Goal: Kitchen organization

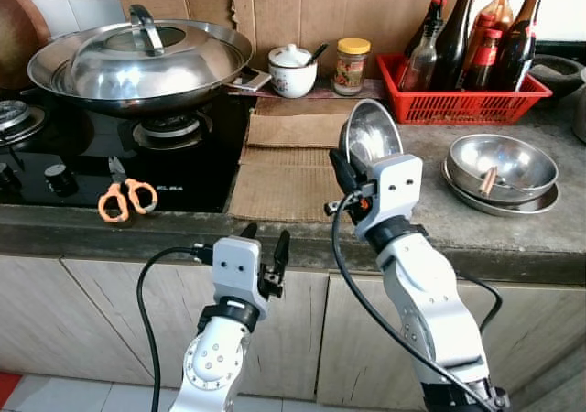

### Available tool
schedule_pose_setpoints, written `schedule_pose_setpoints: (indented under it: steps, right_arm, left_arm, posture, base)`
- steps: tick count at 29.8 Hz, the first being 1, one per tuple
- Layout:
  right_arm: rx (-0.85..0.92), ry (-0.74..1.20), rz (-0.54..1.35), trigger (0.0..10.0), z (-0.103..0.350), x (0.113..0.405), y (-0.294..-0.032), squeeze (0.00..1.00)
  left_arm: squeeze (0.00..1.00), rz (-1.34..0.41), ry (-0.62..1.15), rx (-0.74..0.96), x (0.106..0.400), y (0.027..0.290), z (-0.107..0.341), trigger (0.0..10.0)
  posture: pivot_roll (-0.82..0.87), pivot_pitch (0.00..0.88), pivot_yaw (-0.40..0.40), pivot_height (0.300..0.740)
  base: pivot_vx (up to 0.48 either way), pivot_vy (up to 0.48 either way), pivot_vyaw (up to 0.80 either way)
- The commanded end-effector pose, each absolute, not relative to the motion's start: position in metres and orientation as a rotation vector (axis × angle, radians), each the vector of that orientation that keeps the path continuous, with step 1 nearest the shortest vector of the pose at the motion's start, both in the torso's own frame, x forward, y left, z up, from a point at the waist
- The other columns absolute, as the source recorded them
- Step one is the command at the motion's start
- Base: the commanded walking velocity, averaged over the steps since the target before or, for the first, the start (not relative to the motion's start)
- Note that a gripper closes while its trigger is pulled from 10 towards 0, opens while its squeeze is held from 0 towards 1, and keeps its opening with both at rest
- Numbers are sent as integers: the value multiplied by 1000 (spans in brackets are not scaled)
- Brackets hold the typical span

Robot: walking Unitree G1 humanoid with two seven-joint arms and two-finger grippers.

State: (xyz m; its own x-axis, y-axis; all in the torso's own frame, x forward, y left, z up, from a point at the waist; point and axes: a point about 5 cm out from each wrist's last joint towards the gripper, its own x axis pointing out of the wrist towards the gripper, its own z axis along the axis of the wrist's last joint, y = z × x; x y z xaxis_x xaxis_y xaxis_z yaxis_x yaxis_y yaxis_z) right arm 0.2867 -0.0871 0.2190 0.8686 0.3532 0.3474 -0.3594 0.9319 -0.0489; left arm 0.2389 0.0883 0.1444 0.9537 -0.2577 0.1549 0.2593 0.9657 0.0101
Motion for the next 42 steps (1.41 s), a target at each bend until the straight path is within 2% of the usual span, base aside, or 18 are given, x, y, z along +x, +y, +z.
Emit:
schedule_pose_setpoints:
  steps: [1,10,42]
  right_arm:
    - [17,-415,378,0,227,282,-88,0]
    - [26,-418,382,0,227,280,-88,0]
    - [10,-394,367,0,221,277,-92,0]
  left_arm:
    - [0,-271,-154,-10,239,88,145,10000]
    - [0,-271,-157,-6,239,89,145,10000]
    - [0,-286,-146,0,239,88,142,10000]
  posture:
    - [40,26,-3,740]
    - [35,25,4,740]
    - [29,14,13,740]
  base:
    - [0,0,0]
    - [0,0,0]
    - [-287,0,0]
